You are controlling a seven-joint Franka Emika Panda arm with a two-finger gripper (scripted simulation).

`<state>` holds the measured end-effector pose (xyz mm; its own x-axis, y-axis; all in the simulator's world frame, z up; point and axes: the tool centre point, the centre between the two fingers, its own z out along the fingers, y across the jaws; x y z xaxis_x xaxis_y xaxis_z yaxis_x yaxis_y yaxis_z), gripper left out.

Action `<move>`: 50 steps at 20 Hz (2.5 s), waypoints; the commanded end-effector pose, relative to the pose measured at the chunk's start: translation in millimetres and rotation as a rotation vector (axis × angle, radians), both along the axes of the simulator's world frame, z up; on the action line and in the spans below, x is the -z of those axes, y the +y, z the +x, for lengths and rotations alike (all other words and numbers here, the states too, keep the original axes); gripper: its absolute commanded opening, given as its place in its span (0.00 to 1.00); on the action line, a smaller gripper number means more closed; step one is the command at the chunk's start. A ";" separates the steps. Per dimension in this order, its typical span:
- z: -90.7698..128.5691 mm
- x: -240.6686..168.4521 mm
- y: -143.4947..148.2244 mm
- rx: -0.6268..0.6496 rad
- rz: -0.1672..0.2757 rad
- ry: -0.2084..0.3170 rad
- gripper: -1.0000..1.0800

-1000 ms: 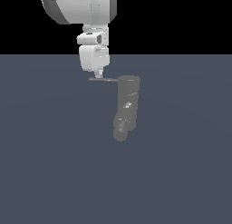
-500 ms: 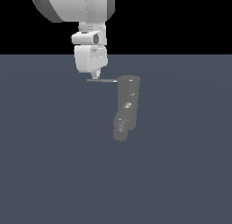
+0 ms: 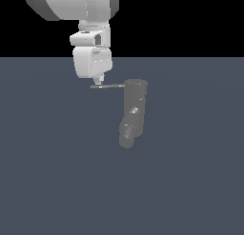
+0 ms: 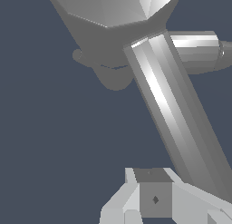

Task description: Turn on the faucet by rotating a designated handle.

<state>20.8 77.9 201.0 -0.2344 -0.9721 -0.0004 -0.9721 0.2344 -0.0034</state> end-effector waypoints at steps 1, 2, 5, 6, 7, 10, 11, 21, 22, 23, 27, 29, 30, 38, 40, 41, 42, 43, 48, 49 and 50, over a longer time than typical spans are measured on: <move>-10.1 0.0 4.9 -0.005 0.000 0.004 0.00; -13.3 0.0 5.6 -0.005 0.000 0.004 0.00; -22.8 0.0 7.6 -0.005 0.000 0.004 0.00; -26.0 0.0 8.3 -0.005 0.000 0.004 0.00; -29.2 -0.1 9.0 -0.005 0.000 0.004 0.00; -27.2 0.0 3.5 0.004 0.000 0.001 0.00; -29.9 -0.1 1.9 0.004 0.000 0.001 0.00; -57.3 0.0 -12.9 0.001 0.000 0.001 0.00; -60.1 0.0 -14.6 0.001 0.000 0.001 0.00; -62.8 0.0 -16.0 0.001 0.000 0.002 0.00; -74.0 0.0 -22.2 0.000 0.000 0.002 0.00; -79.6 0.0 -25.3 -0.001 0.000 0.002 0.00; -82.4 0.0 -26.8 -0.001 0.000 0.002 0.00; -104.9 -0.1 -39.4 -0.003 0.000 0.003 0.00; -110.6 -0.2 -42.7 -0.004 0.000 0.003 0.00; -113.5 -0.1 -44.1 -0.004 0.000 0.003 0.00; -116.4 -0.2 -45.8 -0.004 0.000 0.003 0.00; -119.2 -0.2 -47.4 -0.005 0.000 0.003 0.00; -118.9 -0.2 -58.7 -0.008 0.001 0.001 0.00; -120.2 -0.2 -63.7 -0.008 0.001 0.001 0.00; -121.4 -0.3 -68.6 -0.008 0.001 0.001 0.00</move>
